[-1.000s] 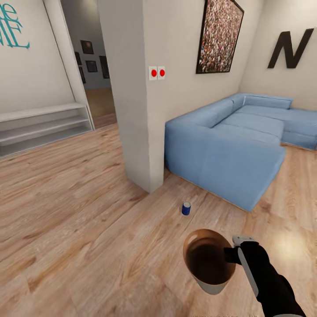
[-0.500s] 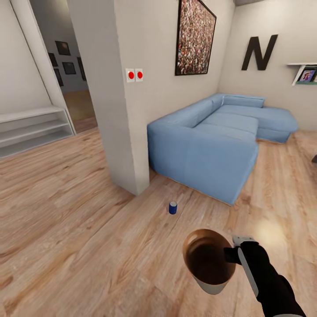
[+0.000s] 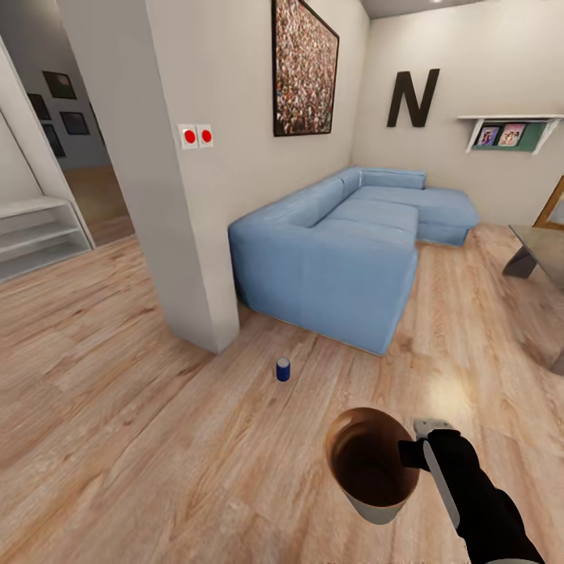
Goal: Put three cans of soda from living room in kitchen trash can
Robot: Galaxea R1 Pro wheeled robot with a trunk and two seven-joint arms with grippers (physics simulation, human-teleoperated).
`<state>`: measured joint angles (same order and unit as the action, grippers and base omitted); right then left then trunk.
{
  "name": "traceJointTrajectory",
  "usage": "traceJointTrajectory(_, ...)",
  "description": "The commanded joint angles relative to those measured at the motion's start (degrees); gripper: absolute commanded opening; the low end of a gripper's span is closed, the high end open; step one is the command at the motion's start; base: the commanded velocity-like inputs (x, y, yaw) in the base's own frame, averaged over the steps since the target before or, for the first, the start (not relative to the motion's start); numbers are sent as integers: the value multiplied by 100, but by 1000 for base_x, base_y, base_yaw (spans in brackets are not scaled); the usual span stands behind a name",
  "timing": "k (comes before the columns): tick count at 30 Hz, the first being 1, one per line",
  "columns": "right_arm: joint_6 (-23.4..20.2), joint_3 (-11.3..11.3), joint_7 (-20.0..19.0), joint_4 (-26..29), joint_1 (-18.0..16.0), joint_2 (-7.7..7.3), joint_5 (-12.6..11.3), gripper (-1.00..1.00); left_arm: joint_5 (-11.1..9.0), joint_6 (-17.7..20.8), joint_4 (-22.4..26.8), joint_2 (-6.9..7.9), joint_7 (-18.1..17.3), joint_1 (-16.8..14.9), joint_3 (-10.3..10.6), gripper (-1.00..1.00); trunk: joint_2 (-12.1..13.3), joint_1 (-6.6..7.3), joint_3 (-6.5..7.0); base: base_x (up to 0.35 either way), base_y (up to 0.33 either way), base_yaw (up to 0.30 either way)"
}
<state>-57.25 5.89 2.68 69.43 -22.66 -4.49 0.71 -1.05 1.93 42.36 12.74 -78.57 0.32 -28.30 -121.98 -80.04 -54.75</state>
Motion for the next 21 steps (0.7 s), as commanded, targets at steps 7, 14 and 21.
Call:
traceJointTrajectory(7,3,0,-31,1,-2,0,-62,-100,0,0,0,0,0,0,0,100,0,0,1,0,0,-268)
traceJointTrajectory(14,3,0,-31,1,-2,0,-62,-100,0,0,0,0,0,-1,0,100,0,0,1,0,0,-269)
traceJointTrajectory(21,3,0,-31,1,-2,0,-62,-100,0,0,0,0,0,-2,1,100,0,0,1,0,0,-269)
